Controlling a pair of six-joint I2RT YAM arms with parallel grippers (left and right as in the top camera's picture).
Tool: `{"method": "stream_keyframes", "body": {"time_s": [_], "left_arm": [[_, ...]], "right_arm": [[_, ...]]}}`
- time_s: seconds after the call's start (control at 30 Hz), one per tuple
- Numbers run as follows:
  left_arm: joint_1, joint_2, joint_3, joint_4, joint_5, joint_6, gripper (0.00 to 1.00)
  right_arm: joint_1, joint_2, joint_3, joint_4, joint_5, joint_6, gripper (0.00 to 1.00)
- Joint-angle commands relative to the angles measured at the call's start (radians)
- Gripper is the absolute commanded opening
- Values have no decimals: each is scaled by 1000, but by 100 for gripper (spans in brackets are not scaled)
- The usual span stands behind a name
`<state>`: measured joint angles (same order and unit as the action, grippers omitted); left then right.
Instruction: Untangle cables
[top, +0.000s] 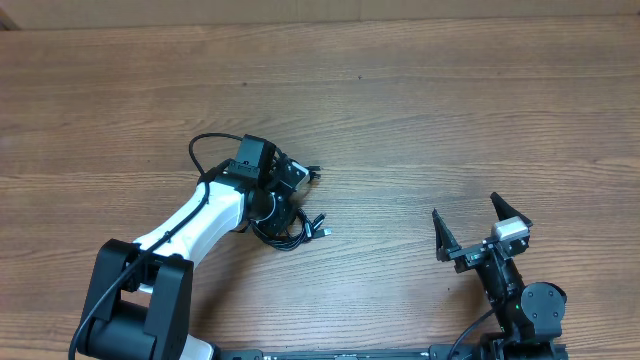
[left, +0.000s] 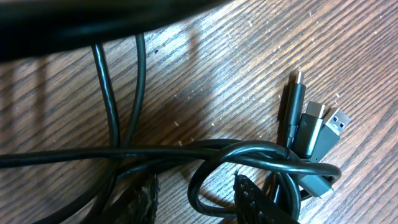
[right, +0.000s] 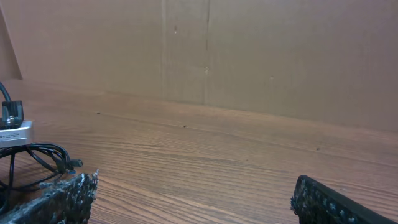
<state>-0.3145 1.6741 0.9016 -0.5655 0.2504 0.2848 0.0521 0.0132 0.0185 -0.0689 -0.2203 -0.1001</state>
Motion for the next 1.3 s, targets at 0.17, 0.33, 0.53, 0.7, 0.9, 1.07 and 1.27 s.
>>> {"method": "stream_keyframes", "body": {"time_s": [0.17,0.33,0.53,0.7,0.9,1.07,1.27], "left_arm": [[-7,8,-44,43,2,0,40],[-7,8,-44,40,2,0,34],[-7,7,-44,42,6,-21,10],[-7,-2,-34,23,7,-54,4],[-8,-105,36,-61,9,-62,4],[-8,-286,87,-114,10,-64,4],[-8,-559,96,-156,9,-64,4]], "right_arm": [[-2,-5,-10,4,10,7,100],[-2,-5,-10,4,10,6,100],[-2,-5,-10,4,10,7,100],[-2,-5,-10,4,10,7,100],[-2,-5,-10,4,10,6,100],[-2,-5,-10,4,10,7,100],[-2,-5,-10,4,10,6,100]]}}
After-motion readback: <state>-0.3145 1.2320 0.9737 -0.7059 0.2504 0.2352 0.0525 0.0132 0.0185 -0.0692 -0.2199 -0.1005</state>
